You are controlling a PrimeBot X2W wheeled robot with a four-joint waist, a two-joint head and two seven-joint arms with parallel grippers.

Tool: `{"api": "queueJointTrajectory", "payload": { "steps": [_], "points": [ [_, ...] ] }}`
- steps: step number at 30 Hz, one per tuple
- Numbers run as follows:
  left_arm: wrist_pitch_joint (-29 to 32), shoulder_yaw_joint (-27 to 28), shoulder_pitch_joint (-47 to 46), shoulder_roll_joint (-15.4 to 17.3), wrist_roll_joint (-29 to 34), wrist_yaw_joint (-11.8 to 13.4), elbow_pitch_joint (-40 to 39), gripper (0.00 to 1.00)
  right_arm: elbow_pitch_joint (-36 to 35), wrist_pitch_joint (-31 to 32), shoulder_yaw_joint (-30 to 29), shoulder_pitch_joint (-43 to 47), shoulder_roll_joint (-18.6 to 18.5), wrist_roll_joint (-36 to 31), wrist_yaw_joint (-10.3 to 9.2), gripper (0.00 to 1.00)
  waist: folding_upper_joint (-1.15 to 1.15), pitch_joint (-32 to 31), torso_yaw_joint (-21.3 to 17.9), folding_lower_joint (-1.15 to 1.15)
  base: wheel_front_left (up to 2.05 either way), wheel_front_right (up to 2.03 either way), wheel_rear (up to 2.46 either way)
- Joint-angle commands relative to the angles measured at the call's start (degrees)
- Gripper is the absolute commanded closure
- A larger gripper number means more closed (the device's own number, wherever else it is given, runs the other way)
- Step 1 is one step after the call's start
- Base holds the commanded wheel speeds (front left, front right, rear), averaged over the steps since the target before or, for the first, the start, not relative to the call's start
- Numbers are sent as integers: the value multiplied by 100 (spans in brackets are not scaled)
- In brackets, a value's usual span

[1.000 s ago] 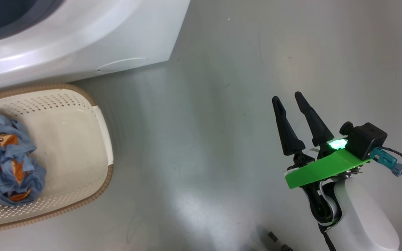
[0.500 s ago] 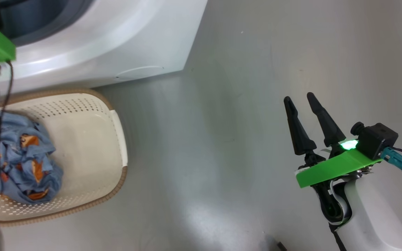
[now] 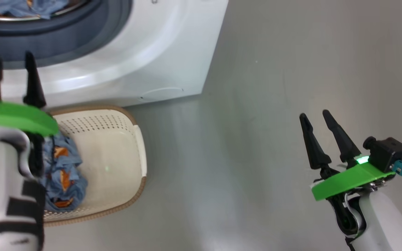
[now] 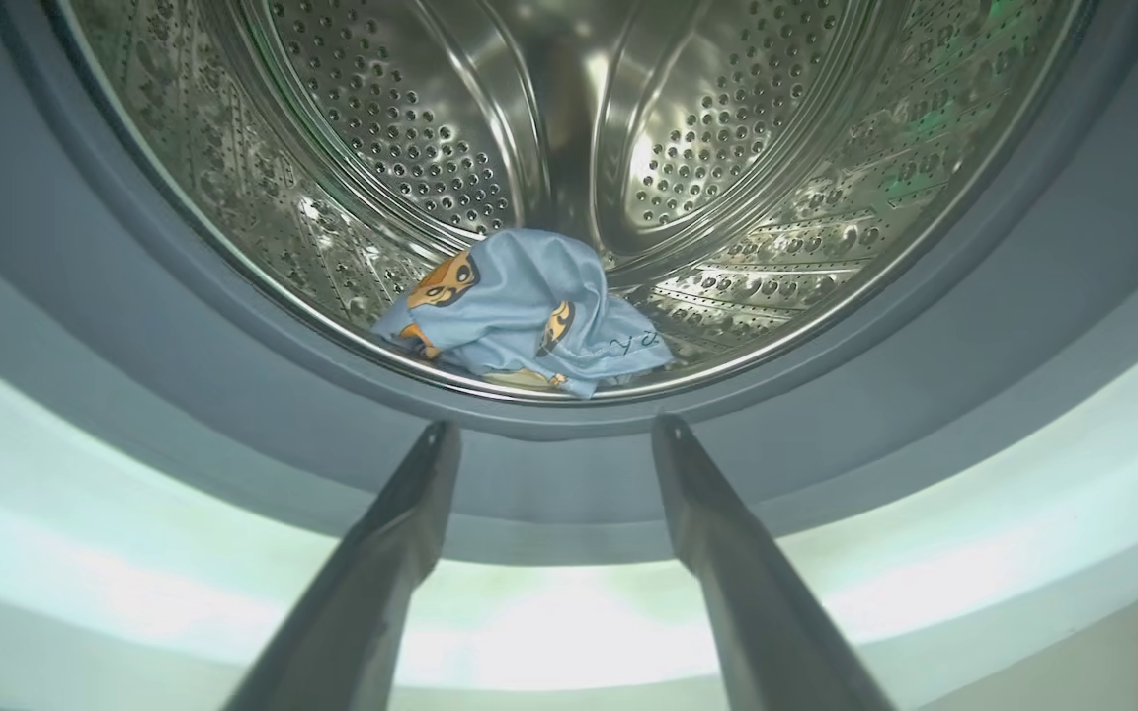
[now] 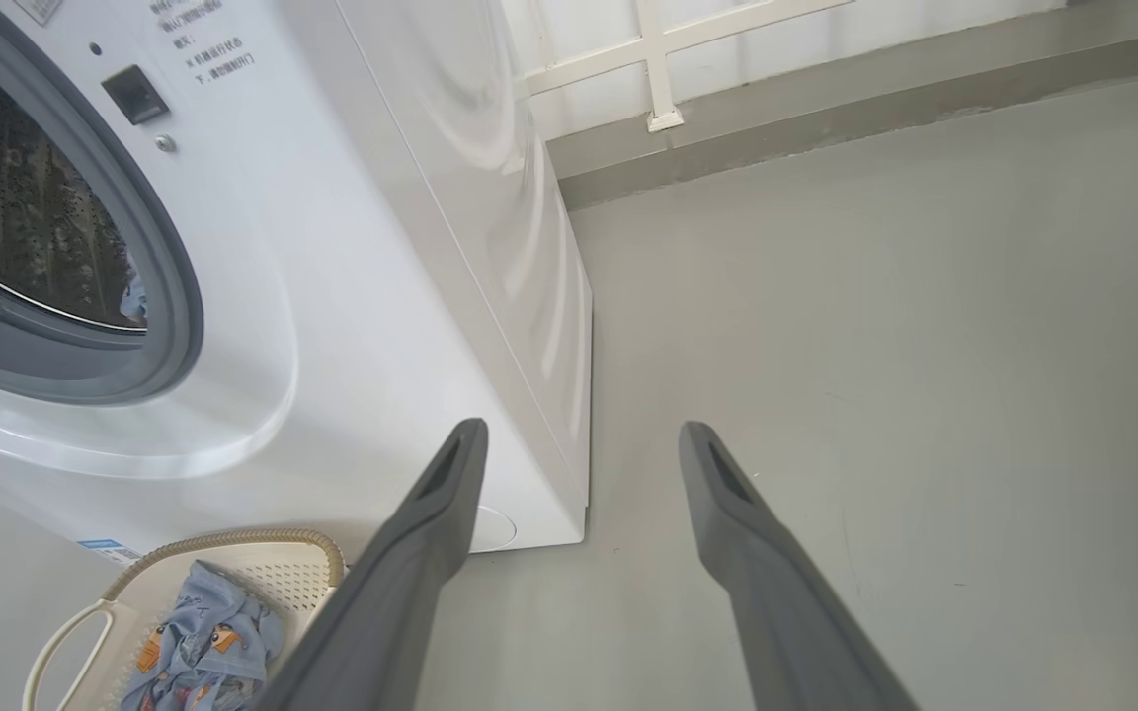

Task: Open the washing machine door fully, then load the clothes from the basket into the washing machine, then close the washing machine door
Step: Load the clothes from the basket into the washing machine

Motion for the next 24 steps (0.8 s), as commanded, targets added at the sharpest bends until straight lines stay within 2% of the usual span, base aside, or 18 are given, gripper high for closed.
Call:
{"api": "queueJointTrajectory", "payload": {
  "steps": [1, 10, 24],
  "points": [
    [-35, 147, 107, 200, 49, -12, -168, 0, -102, -27, 88, 155, -50, 14, 16, 0, 0, -216, 152, 0, 0, 0, 0],
    [-36, 252, 1338, -93, 249, -13, -972, 0, -28, -27, 48, 492, -264, 44, 16, 0, 0, -720, 393, 0, 0, 0, 0],
    [-36, 406, 3038, -311, 355, -13, -1863, 0, -28, -27, -12, 1004, -436, 100, 16, 0, 0, -1400, 579, 0, 0, 0, 0]
  ]
}}
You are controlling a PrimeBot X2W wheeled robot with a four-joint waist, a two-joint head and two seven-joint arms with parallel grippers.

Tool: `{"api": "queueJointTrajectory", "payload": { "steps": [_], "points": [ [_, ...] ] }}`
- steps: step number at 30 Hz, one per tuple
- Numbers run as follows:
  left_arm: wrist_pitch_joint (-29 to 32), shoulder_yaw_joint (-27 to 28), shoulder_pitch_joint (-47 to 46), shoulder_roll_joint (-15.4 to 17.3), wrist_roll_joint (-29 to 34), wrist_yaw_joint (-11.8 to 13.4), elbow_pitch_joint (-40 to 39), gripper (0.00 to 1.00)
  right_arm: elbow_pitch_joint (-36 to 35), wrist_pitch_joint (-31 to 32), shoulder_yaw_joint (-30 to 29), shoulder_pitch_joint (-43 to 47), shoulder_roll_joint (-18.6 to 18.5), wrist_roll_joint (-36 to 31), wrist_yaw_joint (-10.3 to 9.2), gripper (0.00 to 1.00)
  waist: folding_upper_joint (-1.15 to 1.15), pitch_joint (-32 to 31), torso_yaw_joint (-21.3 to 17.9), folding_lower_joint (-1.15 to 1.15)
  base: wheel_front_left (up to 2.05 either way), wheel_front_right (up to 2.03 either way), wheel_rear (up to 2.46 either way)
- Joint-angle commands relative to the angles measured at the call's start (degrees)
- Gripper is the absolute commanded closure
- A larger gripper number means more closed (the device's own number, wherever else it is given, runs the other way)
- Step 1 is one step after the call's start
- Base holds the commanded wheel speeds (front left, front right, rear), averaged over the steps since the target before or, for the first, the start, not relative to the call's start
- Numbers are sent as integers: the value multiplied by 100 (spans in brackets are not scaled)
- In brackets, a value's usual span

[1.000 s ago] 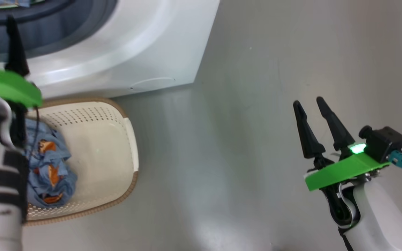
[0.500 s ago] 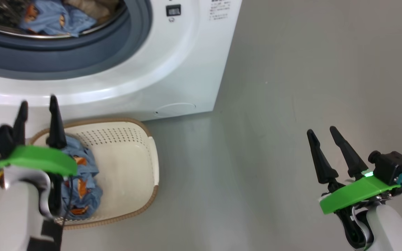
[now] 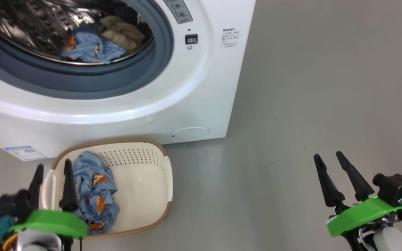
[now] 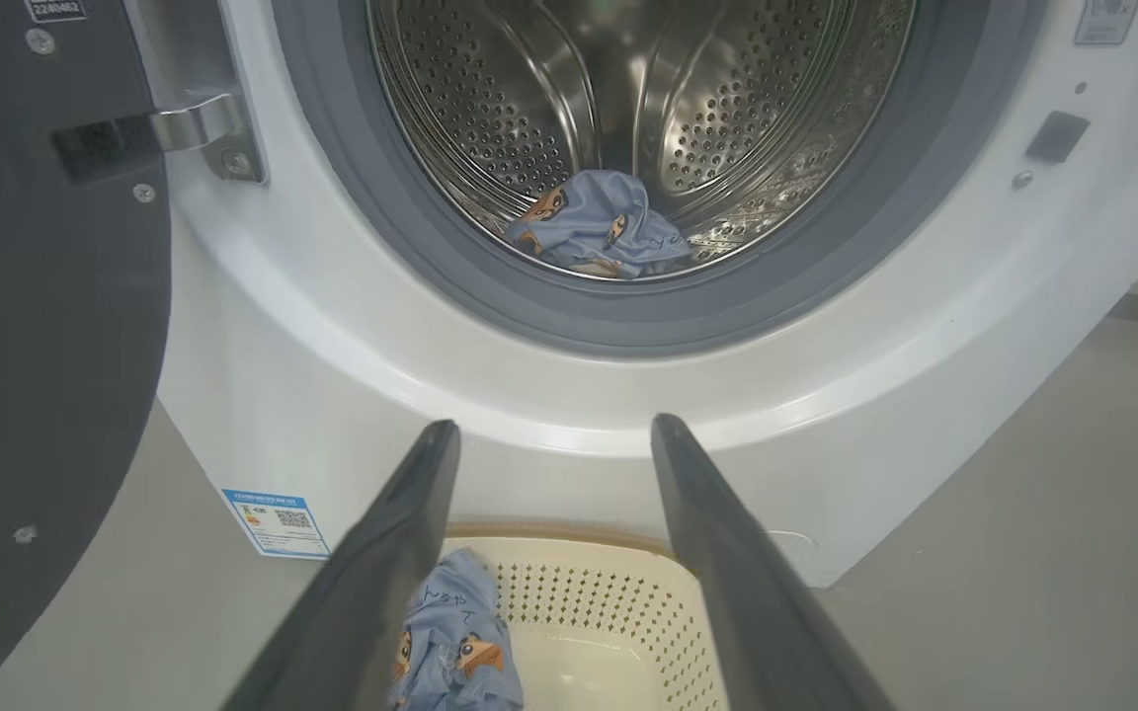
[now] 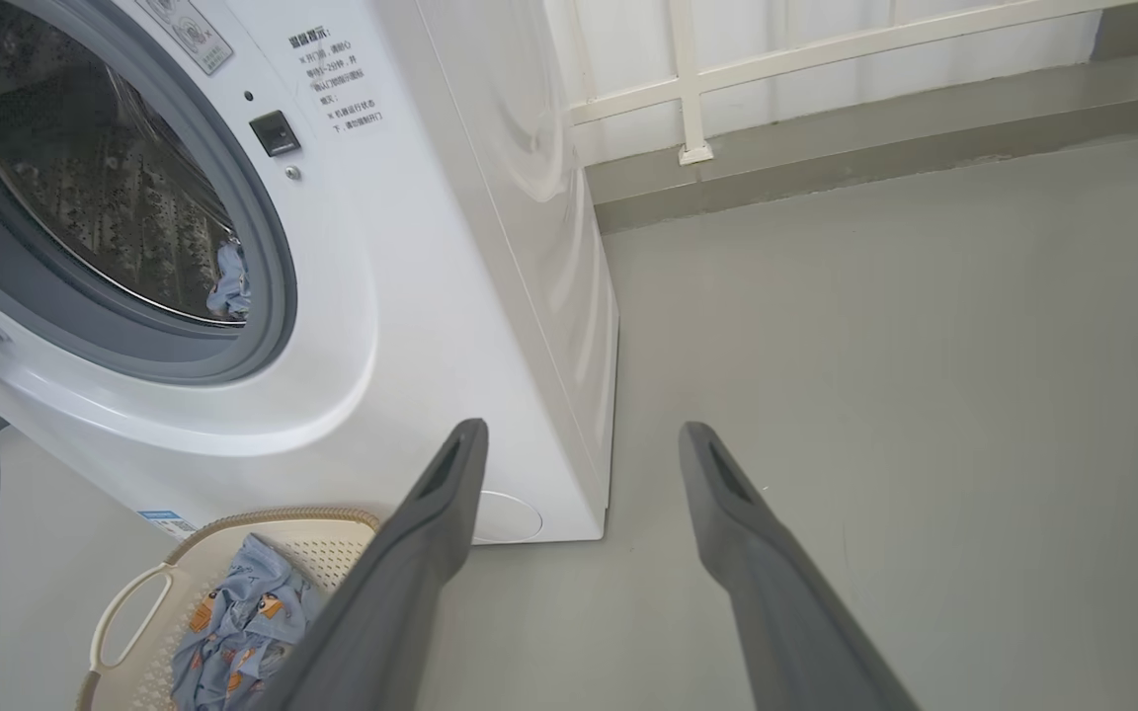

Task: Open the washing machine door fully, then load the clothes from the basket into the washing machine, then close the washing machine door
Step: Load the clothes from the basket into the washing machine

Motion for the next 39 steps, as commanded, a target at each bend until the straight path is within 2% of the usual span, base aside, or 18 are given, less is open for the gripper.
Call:
{"api": "queueJointTrajectory", "payload": {
  "steps": [1, 17, 39],
  "points": [
    [-36, 208, 157, 109, 72, -8, -250, 0, -129, -27, 69, 135, -98, 93, 16, 0, 0, -165, 81, 0, 0, 0, 0],
    [-36, 572, 1501, -83, 143, -9, -1250, 0, -283, -27, -81, 566, -109, 99, 16, 0, 0, -460, 72, 0, 0, 0, 0],
    [-36, 588, 1629, -188, 213, -9, -1369, 0, -354, -27, -96, 556, -67, 56, 16, 0, 0, -347, 49, 0, 0, 0, 0]
  ]
}}
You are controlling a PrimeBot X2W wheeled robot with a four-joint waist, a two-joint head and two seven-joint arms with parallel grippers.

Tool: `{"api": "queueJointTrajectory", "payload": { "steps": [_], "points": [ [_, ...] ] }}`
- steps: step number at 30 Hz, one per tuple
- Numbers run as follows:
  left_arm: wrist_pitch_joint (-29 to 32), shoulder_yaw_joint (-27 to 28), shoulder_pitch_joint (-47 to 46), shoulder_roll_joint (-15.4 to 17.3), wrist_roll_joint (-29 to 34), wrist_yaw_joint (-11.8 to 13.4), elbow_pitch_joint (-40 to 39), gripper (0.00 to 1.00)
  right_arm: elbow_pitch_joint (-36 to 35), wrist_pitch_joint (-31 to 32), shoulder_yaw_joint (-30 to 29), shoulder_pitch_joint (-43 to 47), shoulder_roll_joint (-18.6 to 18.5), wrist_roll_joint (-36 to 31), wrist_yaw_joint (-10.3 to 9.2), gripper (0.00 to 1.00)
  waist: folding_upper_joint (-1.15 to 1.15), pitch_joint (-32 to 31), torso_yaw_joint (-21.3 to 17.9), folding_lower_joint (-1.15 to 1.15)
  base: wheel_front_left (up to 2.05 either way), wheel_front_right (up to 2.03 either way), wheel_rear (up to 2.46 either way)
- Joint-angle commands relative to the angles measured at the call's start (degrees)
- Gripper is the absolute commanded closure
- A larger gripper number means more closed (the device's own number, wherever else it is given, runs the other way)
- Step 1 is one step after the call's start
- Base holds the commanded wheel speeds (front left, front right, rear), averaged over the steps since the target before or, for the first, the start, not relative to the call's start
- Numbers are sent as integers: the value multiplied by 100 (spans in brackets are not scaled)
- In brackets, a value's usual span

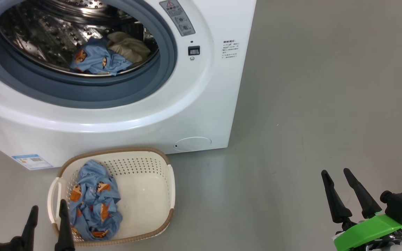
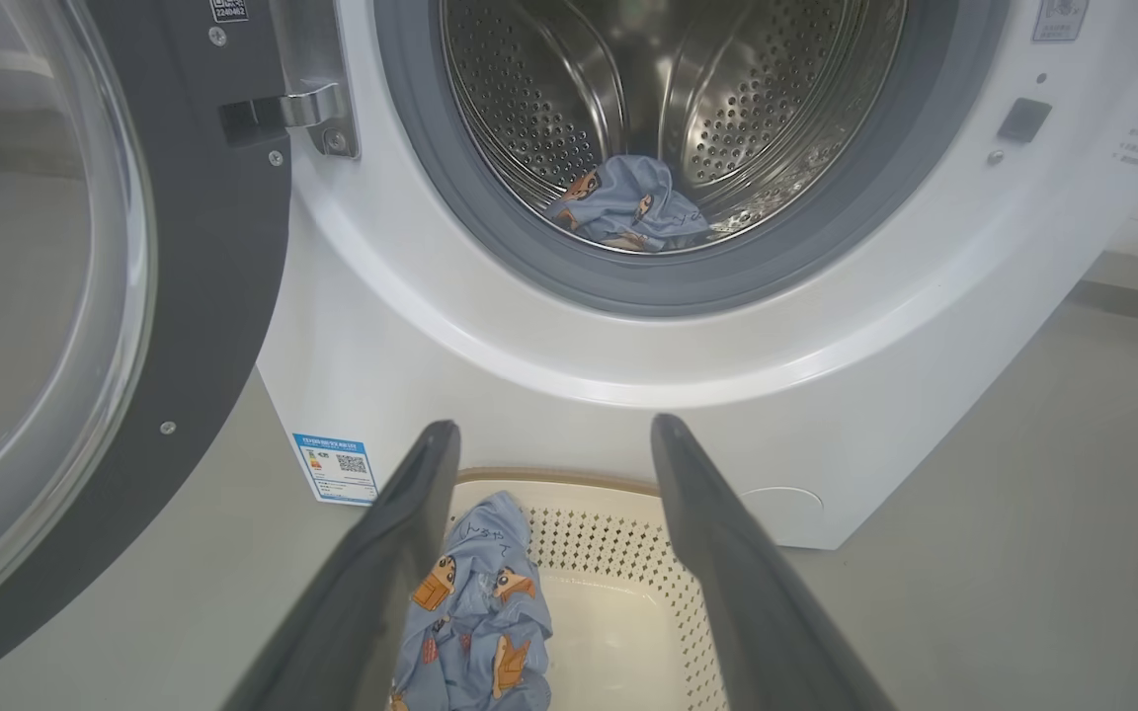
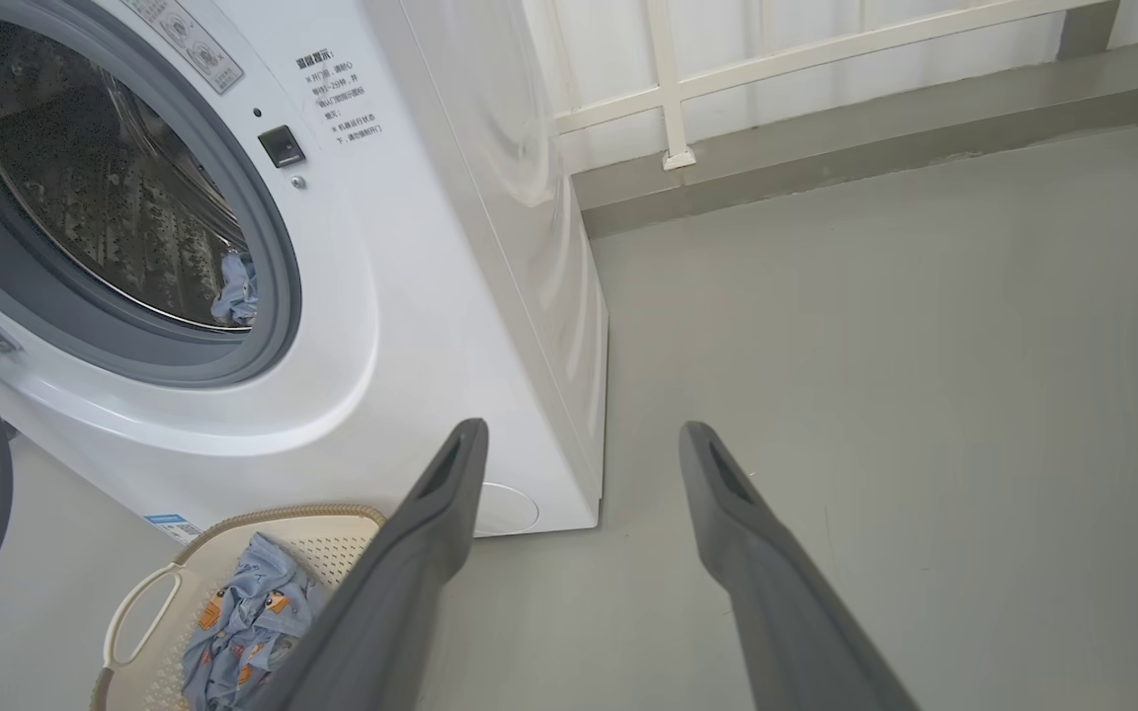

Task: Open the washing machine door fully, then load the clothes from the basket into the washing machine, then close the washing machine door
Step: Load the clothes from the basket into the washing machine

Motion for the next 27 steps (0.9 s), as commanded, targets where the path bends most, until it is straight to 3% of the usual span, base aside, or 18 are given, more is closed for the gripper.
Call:
{"api": "queueJointTrajectory", "payload": {
  "steps": [1, 12, 27],
  "points": [
    [-37, 187, -13, 44, 62, -9, -93, 0, -153, -27, 104, -39, -57, -10, 16, 0, 0, 22, -1, 0, 0, 0, 0],
    [-37, 142, -458, 144, 6, -9, 618, 0, -267, -27, 89, -185, 79, -77, 16, 0, 0, 420, -9, 0, 0, 0, 0],
    [-37, -146, -2043, 612, -205, -9, 2193, 0, -358, -27, 165, -797, 328, -149, 16, 0, 0, 1570, -172, 0, 0, 0, 0]
  ]
}}
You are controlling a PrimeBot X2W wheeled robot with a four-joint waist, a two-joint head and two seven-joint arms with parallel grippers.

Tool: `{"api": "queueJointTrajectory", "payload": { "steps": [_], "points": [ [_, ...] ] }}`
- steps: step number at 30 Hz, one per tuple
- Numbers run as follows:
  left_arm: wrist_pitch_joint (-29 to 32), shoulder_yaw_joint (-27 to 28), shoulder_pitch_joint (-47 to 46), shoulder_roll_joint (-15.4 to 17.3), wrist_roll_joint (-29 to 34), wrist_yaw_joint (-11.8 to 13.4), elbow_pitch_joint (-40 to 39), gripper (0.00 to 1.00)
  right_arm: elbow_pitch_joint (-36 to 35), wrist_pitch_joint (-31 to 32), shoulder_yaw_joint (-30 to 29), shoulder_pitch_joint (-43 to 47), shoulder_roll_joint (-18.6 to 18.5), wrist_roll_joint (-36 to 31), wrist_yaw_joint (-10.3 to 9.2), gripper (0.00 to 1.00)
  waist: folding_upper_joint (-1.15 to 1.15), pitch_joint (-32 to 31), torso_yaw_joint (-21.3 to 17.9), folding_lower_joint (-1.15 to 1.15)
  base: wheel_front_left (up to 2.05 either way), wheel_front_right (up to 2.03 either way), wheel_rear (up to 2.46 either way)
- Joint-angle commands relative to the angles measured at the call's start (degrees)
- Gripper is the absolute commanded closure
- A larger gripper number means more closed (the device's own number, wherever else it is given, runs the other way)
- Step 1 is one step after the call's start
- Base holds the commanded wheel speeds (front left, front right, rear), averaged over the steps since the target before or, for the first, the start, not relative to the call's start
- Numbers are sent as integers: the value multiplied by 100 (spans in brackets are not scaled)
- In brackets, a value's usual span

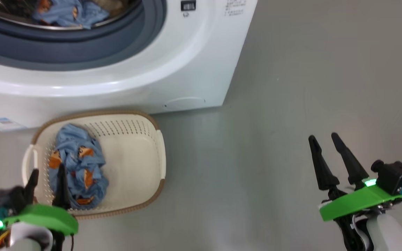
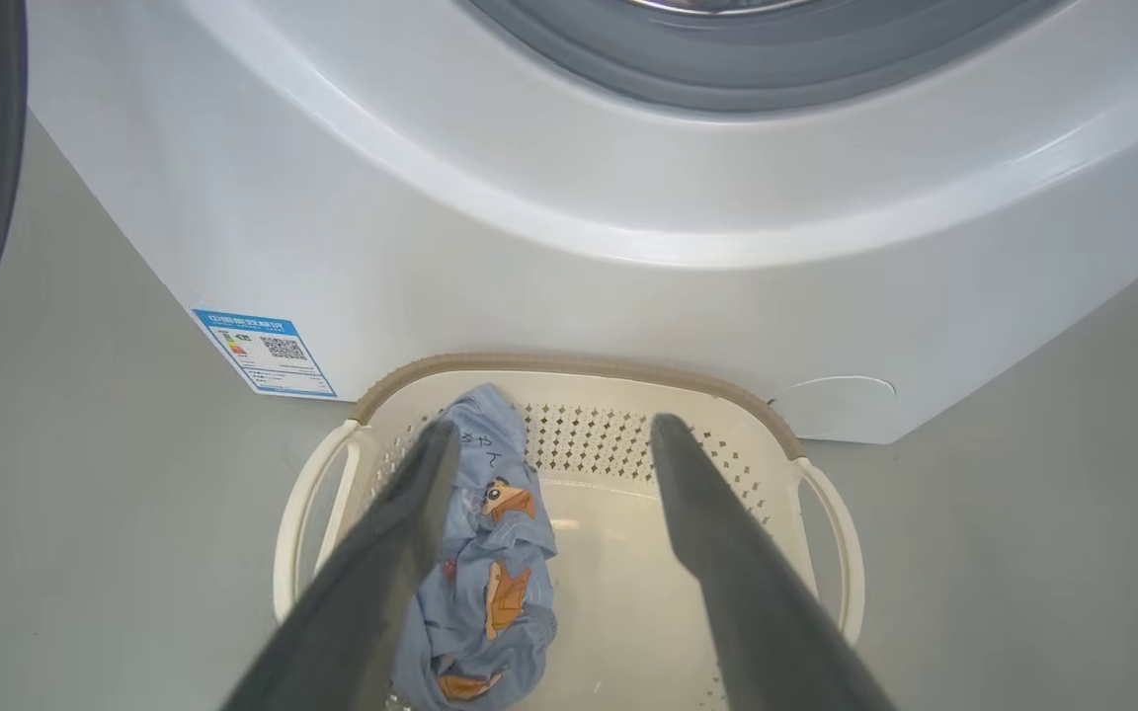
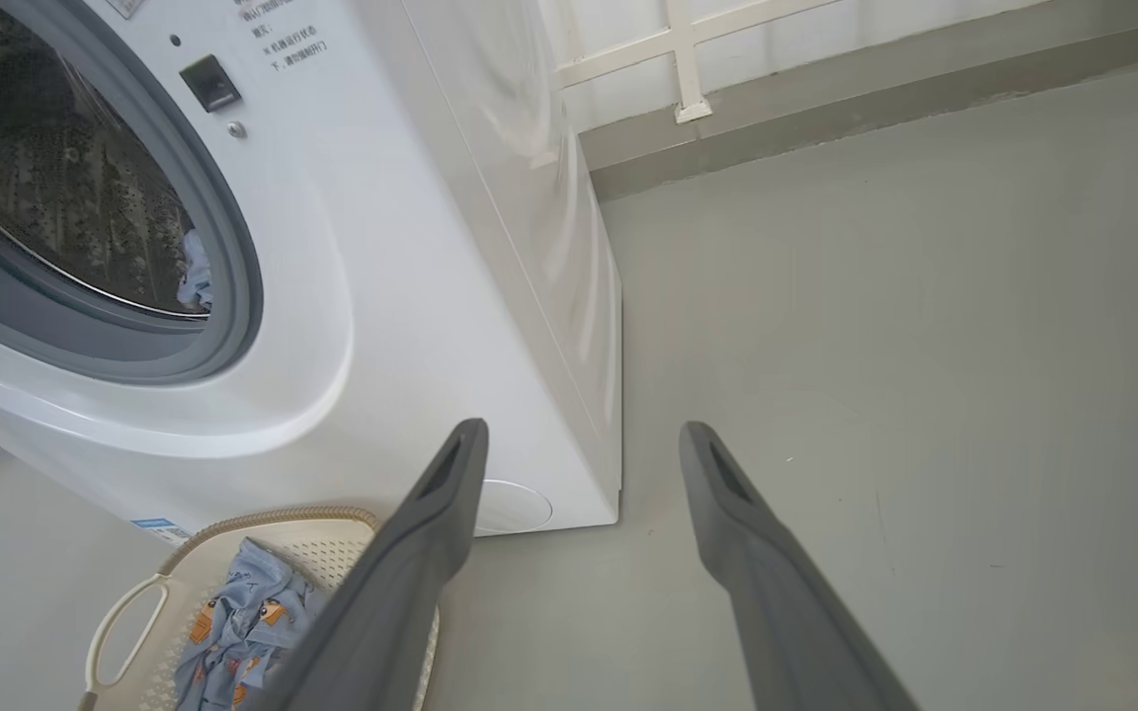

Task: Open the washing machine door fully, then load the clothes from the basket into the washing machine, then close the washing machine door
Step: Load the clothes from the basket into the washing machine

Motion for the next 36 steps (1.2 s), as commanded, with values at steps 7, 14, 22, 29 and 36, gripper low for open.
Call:
{"api": "queueJointTrajectory", "payload": {
  "steps": [7, 14, 22, 29, 36],
  "points": [
    [-37, -51, -698, 353, -141, -9, 441, 0, -178, -27, 109, -289, 44, -54, 16, 0, 0, 784, -112, 0, 0, 0, 0],
    [-37, -275, -1358, 575, -275, -9, 1242, 0, -239, -27, 145, -536, 115, -101, 16, 0, 0, 1246, -170, 0, 0, 0, 0],
    [-37, -673, -2116, 794, -396, -9, 2199, 0, -311, -27, 193, -801, 143, -123, 16, 0, 0, 1721, -238, 0, 0, 0, 0],
    [-37, -1045, -2600, 969, -519, -9, 2912, 0, -323, -27, 257, -931, 181, -128, 16, 0, 0, 2015, -349, 0, 0, 0, 0],
    [-37, -1444, -3067, 1123, -672, -9, 3566, 0, -376, -27, 270, -1018, 183, -142, 16, 0, 0, 2333, -430, 0, 0, 0, 0]
  ]
}}
